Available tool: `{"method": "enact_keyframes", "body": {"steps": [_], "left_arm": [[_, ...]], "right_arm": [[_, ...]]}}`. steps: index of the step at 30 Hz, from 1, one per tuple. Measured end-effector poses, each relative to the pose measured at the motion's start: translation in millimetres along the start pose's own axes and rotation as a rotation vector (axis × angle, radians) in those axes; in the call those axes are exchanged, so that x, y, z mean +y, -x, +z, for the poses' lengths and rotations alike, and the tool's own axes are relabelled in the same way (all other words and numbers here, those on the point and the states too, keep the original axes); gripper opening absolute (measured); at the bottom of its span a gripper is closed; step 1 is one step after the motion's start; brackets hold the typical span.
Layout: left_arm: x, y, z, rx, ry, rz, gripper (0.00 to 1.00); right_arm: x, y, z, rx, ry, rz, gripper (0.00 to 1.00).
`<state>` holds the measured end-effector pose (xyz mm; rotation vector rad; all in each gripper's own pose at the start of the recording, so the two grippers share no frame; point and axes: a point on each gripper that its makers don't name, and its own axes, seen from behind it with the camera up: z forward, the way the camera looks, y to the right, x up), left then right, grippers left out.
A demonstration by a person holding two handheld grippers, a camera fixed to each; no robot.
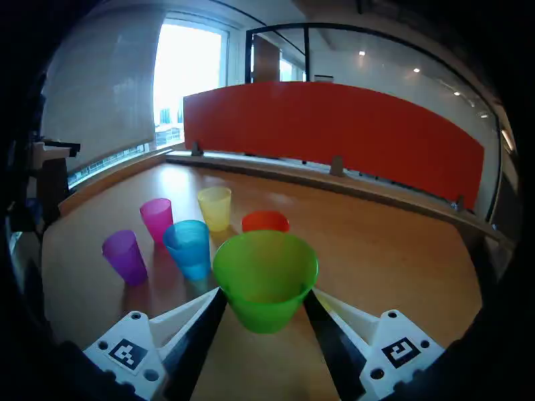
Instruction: Pour water
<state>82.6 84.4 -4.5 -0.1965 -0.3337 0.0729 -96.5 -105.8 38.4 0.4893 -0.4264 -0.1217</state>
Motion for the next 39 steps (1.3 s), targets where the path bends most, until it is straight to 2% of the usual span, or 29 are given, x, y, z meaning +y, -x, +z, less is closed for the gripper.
{"method": "enact_keyframes", "body": {"steps": [8,20,30,39], "left_arm": [[20.9,-4,5.4,0.008,0.037,0.015,0.9],[67.7,2,22.0,-0.001,0.115,0.031,0.9],[107.8,17,46.9,-0.042,0.173,0.066,0.9],[131.0,40,76.5,-0.113,0.219,0.099,0.9]], "right_arm": [[4,-17,-25.2,0.045,0.016,0.004,0.84],[17,-27,-58.3,0.057,0.045,-0.004,0.84],[22,-25,-73.4,0.048,0.052,-0.024,0.84],[25,-23,-82.0,0.037,0.061,-0.029,0.83]]}}
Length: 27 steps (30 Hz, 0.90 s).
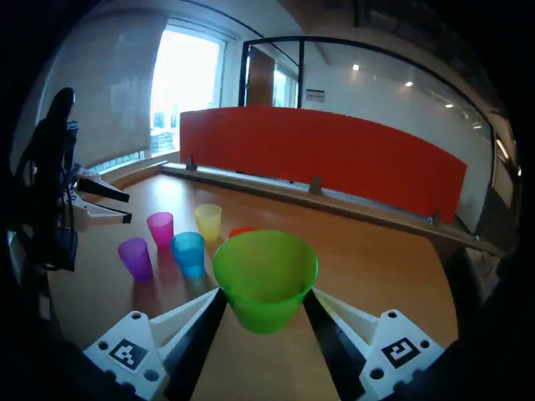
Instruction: Pour water
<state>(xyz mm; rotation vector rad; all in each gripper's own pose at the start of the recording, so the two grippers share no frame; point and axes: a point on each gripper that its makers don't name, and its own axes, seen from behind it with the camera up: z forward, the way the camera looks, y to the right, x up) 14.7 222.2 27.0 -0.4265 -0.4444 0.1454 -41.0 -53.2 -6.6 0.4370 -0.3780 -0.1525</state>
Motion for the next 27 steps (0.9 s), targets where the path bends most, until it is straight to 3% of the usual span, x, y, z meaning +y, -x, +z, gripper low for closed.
{"method": "enact_keyframes", "body": {"steps": [15,27], "left_arm": [[18.9,27,53.3,-0.137,0.036,0.049,0.9],[22.0,45,81.8,-0.249,0.032,0.062,0.9]], "right_arm": [[13,12,0.2,-0.029,0.02,0.026,0.84],[21,16,6.3,-0.036,0.026,0.039,0.83]]}}
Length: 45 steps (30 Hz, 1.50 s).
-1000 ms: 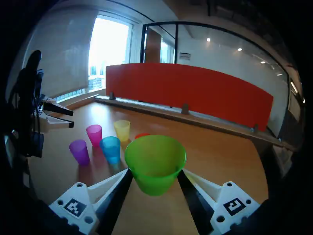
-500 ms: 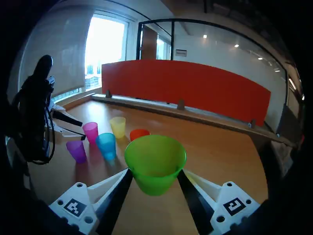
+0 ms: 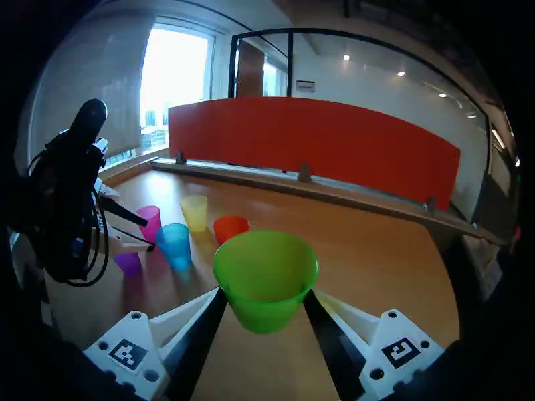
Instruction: Pour water
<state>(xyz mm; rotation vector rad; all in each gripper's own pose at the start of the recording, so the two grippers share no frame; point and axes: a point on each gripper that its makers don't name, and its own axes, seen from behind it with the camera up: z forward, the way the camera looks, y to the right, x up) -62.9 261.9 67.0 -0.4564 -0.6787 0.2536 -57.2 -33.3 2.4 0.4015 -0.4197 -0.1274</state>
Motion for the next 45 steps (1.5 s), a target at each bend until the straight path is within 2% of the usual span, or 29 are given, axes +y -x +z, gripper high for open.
{"method": "enact_keyframes", "body": {"steps": [6,15,27,33,45], "left_arm": [[3.9,-1,9.6,-0.03,-0.001,-0.002,0.9],[8.0,0,23.6,-0.07,0.005,-0.034,0.9],[9.4,-3,39.3,-0.093,0.016,-0.078,0.9],[10.5,-1,47.3,-0.103,0.01,-0.078,0.9],[8.9,-2,51.3,-0.102,0.001,-0.088,0.89]], "right_arm": [[3,1,5.6,-0.002,-0.004,0.006,0.84],[7,2,9.8,-0.001,-0.003,0.01,0.84],[14,7,11.0,-0.005,0.009,0.018,0.84],[17,8,10.9,-0.003,0.014,0.021,0.84],[22,10,10.6,-0.003,0.022,0.025,0.84]]}}
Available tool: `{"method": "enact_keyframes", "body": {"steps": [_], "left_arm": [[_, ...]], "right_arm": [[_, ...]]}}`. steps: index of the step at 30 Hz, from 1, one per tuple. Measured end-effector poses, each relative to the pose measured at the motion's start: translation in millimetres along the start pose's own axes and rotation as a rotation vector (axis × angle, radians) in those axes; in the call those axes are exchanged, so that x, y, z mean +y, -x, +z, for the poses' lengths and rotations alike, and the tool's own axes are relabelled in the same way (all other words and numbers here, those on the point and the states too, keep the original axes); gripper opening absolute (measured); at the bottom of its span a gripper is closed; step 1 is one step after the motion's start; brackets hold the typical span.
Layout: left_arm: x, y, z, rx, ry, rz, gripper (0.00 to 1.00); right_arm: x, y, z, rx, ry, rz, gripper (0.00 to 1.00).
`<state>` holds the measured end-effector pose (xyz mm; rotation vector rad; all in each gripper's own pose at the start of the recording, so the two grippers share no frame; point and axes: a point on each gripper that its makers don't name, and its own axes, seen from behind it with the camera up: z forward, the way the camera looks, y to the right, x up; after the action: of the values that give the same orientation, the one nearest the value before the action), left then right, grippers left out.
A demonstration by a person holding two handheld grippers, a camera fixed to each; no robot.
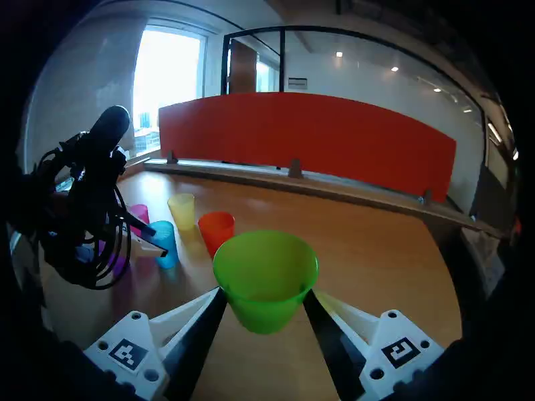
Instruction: Pour water
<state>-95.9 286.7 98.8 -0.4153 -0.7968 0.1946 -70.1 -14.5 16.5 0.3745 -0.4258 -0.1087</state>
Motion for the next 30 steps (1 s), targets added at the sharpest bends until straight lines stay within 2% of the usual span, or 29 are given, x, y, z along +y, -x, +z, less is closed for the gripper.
{"method": "enact_keyframes", "body": {"steps": [6,14,30], "left_arm": [[0.1,-0.1,0.8,-0.004,-0.008,0.027,0.88],[-0.4,0.8,1.3,-0.011,-0.017,0.029,0.86],[6.8,-0.8,0.3,0.023,0.012,0.041,0.85]], "right_arm": [[1.1,0.1,-1.2,0.003,0.001,0.001,0.84],[3.0,1.0,-3.6,0.003,0.006,0.001,0.84],[0.0,-1.3,-0.3,0.009,0.0,0.0,0.84]]}}
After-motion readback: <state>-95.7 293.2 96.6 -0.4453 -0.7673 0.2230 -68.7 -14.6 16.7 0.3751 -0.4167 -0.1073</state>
